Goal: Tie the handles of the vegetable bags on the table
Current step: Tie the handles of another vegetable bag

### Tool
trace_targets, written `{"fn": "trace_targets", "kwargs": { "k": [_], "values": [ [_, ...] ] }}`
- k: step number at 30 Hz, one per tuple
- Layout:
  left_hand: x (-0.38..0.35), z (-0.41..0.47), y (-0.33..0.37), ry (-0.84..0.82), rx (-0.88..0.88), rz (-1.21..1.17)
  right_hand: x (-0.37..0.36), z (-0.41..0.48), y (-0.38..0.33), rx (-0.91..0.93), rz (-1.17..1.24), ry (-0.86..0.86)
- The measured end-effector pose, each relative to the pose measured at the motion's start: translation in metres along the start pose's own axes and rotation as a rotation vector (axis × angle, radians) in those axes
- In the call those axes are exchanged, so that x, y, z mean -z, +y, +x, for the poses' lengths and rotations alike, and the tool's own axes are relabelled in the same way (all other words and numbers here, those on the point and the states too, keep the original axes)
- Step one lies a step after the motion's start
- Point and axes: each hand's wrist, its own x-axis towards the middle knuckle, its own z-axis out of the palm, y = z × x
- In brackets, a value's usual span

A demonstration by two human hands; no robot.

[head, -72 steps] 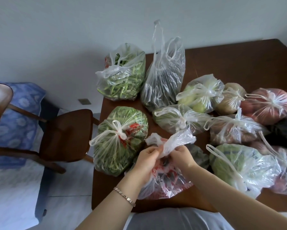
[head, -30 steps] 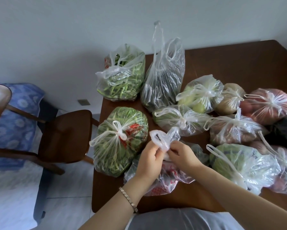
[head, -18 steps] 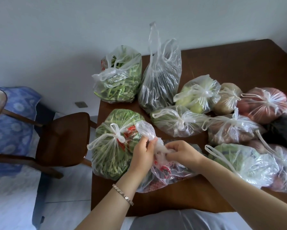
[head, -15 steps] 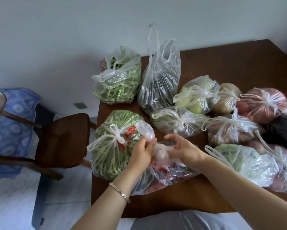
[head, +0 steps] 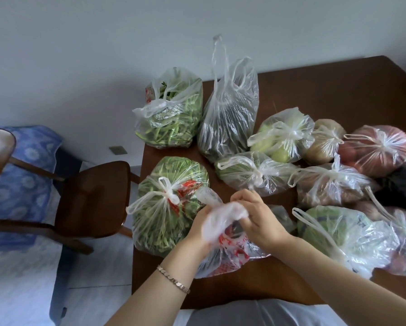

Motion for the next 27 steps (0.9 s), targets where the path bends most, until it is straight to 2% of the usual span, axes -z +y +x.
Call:
{"fn": "trace_targets", "kwargs": {
  "k": [2,4,6,7,9,11,13,15,17,20,23,25,27],
  "values": [
    [-0.003,-0.001,0.003,0.015,0.072,-0.235,0.000,-0.001,-0.004,-0.112,0.181,0.087],
    [-0.002,-0.002,0.008,-0.017,0.200,-0.484,0.002,-0.002,-0.009,-0.261,0.593,0.087],
    [0.001,0.000,0.012,-0.054,0.240,-0.719,0.002,0.000,-0.012,-0.350,0.933,0.132],
    [0.004,0.004,0.012,-0.040,0.220,-0.785,0.003,0.001,-0.013,-0.374,0.977,0.145],
    [0.010,0.012,0.013,0.033,0.156,-0.811,0.006,0.000,-0.012,-0.388,0.885,0.128],
    [0.025,0.020,0.013,0.171,0.085,-0.718,0.011,-0.009,0.005,-0.508,0.736,0.170],
    [0.045,0.028,0.000,0.277,0.073,-0.594,0.019,-0.024,0.030,-0.605,0.420,0.257],
    [0.055,0.031,-0.021,0.323,0.093,-0.526,0.022,-0.034,0.043,-0.667,0.187,0.226],
    [0.052,0.033,-0.035,0.307,0.065,-0.477,0.023,-0.032,0.044,-0.736,0.132,0.235],
    [0.041,0.025,-0.024,0.212,-0.092,-0.336,0.031,-0.014,0.034,-0.827,0.248,0.250],
    [0.033,0.011,0.000,-0.011,-0.226,-0.132,0.041,0.007,0.016,-0.798,0.534,0.161],
    [0.024,0.000,0.007,-0.192,-0.252,0.265,0.040,0.020,0.001,-0.713,0.680,0.076],
    [0.013,-0.002,0.004,-0.247,-0.252,0.575,0.034,0.031,-0.007,-0.654,0.774,0.032]
  ]
}}
